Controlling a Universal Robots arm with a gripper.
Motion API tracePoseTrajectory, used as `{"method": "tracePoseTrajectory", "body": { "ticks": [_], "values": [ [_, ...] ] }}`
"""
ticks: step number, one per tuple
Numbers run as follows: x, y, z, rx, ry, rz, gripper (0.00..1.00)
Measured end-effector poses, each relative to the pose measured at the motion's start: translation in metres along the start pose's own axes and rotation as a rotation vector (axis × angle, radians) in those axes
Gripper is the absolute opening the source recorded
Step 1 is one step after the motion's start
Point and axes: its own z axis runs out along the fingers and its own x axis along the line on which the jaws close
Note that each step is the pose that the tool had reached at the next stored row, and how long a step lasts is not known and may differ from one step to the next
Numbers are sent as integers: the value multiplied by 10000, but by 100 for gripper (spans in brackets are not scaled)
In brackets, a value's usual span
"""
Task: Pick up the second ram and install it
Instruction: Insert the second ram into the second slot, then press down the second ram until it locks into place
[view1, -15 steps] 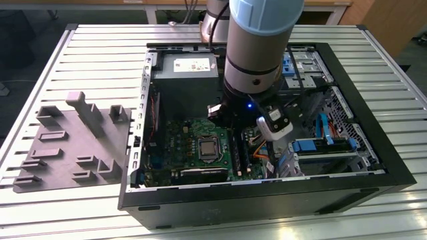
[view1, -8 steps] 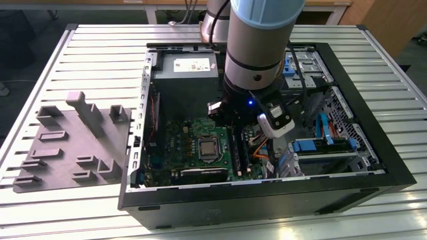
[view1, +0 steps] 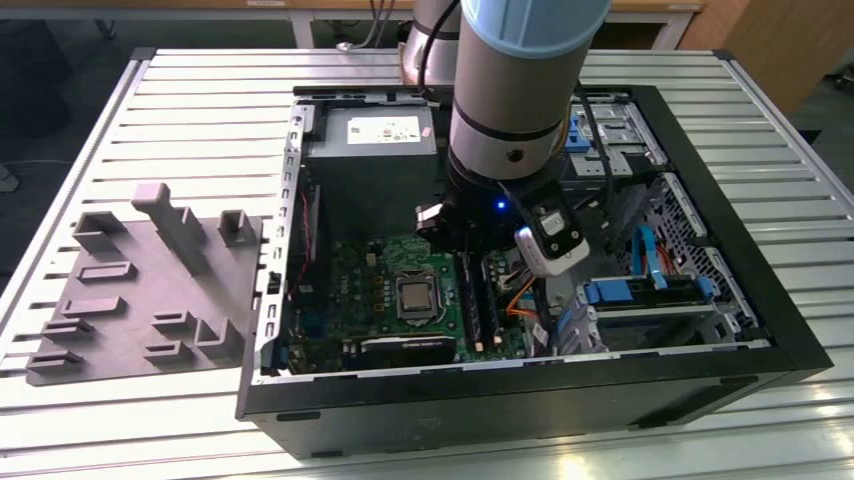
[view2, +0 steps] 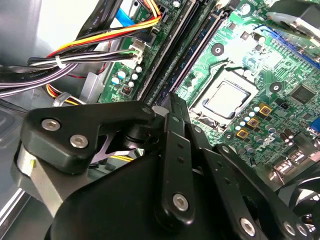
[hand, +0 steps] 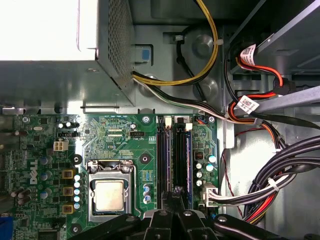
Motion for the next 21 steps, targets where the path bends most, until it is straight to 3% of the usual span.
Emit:
{"method": "tracePoseTrajectory", "body": {
  "ticks": [2, 21],
  "values": [
    [0, 0, 0, 0, 0, 0, 11],
    [2, 47, 3, 0, -4, 1, 11]
  ]
}}
